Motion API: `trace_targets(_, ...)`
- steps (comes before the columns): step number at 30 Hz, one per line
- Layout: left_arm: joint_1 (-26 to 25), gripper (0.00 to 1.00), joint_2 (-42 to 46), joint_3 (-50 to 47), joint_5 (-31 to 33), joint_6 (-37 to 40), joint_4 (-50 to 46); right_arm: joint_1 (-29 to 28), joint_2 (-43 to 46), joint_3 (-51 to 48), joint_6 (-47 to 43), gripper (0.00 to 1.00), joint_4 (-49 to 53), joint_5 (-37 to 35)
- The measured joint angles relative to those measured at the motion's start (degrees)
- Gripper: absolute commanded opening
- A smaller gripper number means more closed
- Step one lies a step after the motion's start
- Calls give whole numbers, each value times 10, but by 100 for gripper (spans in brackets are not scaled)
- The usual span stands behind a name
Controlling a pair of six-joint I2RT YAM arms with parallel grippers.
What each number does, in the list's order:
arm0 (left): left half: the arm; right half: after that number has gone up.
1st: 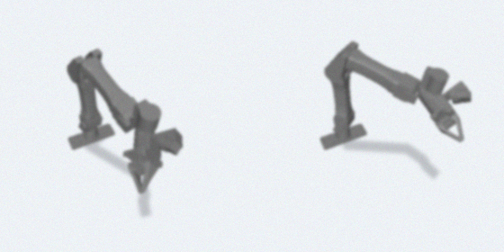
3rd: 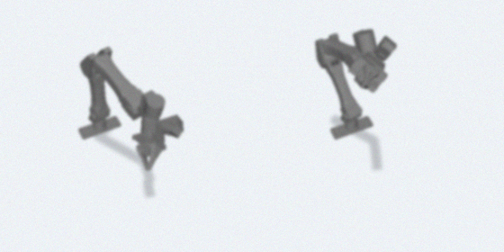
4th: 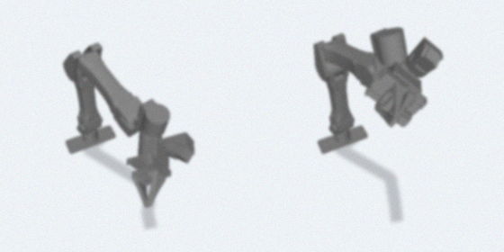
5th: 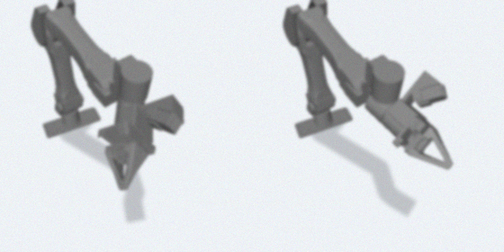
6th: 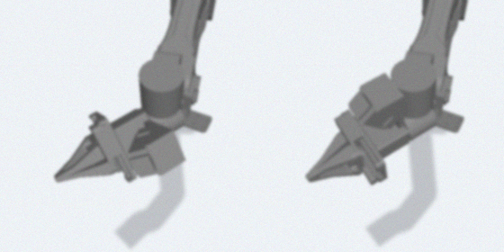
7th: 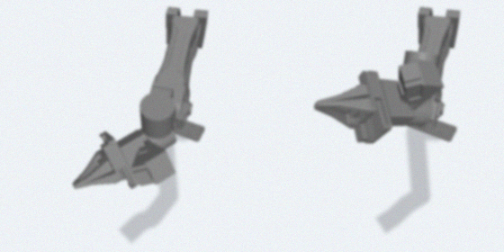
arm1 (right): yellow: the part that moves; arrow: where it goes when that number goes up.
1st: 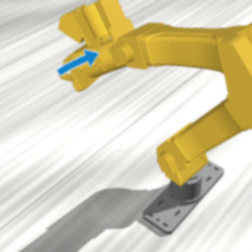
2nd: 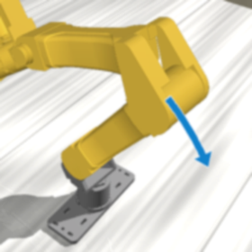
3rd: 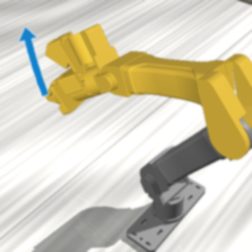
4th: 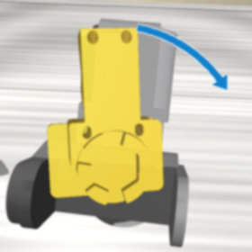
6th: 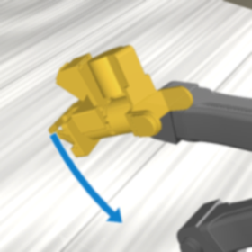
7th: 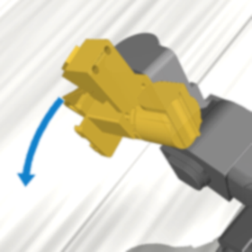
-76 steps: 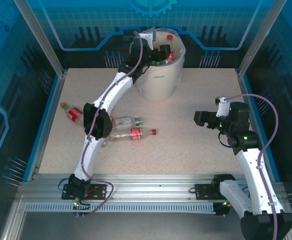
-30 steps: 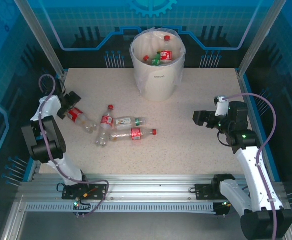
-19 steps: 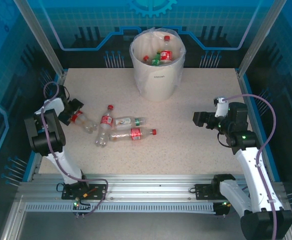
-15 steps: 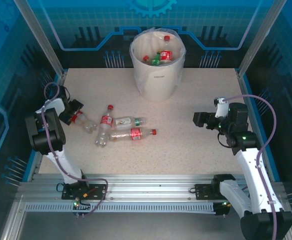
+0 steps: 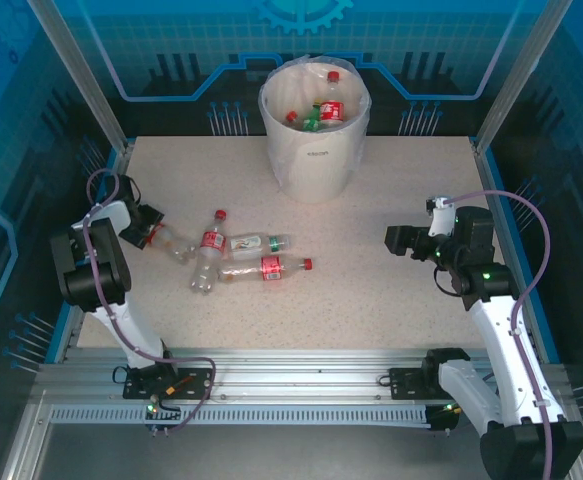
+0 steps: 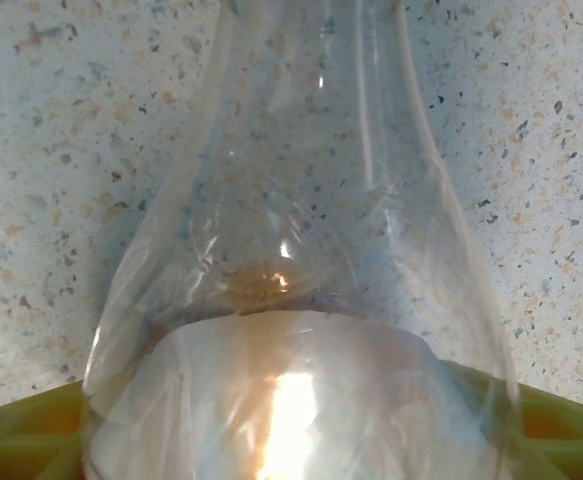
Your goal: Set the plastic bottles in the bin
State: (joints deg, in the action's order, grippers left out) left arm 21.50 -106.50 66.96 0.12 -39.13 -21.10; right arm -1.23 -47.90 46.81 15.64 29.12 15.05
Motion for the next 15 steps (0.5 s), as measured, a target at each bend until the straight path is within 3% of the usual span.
trace_targets(10,0,34,96,-8,-2,-24,1,0,0,0,11,92,-1,2)
trace_targets(15,0,19,134,2,-15,-34,0,0,-1,0,15,92,-3,4)
